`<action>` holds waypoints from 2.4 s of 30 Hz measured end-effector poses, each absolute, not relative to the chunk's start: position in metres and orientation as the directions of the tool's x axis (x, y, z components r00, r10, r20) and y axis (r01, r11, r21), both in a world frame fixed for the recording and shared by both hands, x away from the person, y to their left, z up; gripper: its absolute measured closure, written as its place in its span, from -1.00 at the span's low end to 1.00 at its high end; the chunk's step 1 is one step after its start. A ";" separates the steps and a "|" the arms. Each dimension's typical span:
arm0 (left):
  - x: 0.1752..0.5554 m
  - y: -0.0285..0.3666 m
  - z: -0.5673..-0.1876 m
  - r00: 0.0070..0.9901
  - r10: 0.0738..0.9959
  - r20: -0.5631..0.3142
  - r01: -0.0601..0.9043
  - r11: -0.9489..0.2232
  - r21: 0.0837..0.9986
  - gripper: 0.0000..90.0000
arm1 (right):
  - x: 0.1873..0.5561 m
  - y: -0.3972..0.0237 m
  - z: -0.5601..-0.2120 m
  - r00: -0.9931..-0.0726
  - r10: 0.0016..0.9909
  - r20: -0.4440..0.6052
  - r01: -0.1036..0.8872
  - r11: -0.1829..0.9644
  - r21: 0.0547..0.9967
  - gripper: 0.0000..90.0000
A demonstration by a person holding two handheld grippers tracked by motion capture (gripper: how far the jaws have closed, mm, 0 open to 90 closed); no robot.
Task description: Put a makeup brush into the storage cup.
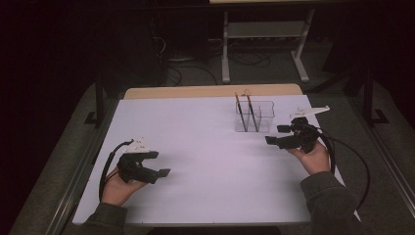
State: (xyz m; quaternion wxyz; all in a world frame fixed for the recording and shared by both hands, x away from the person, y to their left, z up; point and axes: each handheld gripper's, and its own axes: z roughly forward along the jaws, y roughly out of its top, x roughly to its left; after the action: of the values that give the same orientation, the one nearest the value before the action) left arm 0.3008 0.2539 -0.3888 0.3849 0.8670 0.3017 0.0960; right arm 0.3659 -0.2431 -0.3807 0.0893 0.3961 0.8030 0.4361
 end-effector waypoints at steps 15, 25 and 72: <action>0.300 0.253 -0.391 0.797 0.599 -0.075 0.454 -0.513 0.729 -0.57 | 0.348 -0.246 -0.388 -0.678 0.707 0.201 0.554 0.311 0.773 -0.50; 0.299 0.252 -0.392 0.794 0.602 -0.086 0.460 -0.502 0.732 -0.57 | 0.337 -0.246 -0.393 -0.679 0.707 0.199 0.548 0.307 0.778 -0.52; 0.295 0.253 -0.402 0.798 0.590 -0.120 0.478 -0.500 0.722 -0.57 | 0.297 -0.263 -0.413 -0.670 0.711 0.214 0.529 0.256 0.809 -0.55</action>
State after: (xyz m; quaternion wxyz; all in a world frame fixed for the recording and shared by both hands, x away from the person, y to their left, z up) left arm 0.2954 0.2530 -0.4023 0.3925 0.8632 0.3094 0.0712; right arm 0.2966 -0.2627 -0.4126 0.0976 0.3944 0.7863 0.4655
